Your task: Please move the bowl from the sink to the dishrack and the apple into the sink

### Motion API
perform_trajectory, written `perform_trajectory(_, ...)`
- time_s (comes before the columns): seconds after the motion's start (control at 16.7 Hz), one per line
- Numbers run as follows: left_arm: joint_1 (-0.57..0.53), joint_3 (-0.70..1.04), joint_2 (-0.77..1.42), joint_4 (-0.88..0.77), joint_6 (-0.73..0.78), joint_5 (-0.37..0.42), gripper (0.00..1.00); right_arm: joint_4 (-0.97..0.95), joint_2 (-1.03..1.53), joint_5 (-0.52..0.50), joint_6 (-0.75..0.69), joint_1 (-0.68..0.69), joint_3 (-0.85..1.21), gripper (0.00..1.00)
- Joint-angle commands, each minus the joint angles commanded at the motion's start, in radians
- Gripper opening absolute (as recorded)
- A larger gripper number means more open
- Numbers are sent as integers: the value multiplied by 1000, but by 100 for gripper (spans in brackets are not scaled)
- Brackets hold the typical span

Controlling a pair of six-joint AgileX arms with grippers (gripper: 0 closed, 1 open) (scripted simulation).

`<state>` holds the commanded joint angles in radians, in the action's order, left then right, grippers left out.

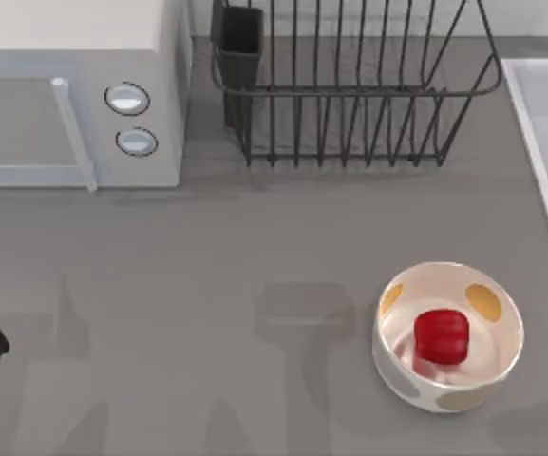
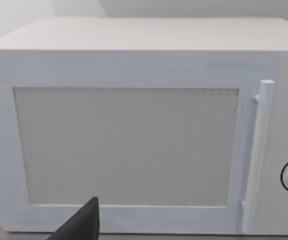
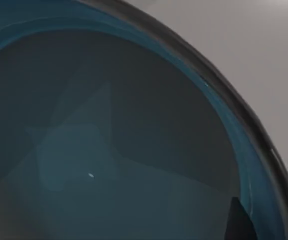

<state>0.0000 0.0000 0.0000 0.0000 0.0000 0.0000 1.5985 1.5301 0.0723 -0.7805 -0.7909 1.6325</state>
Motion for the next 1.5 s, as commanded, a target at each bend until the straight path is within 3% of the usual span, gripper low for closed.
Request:
perform_trajectory(0.42,0,0,0,0,0,0,100,-8,-3,-6,8,12,2,0)
perform_trajectory(0.66,0,0,0,0,0,0,100,-143,18,-88,104,159,28,0)
perform_trajectory(1.02,0,0,0,0,0,0,100,-527,85,-327,349,649,64,0)
perform_trajectory(1.26,0,0,0,0,0,0,100,-859,128,-514,524,1024,60,0)
perform_trajectory(1.5,0,0,0,0,0,0,100,-1201,146,-690,670,1314,44,0)
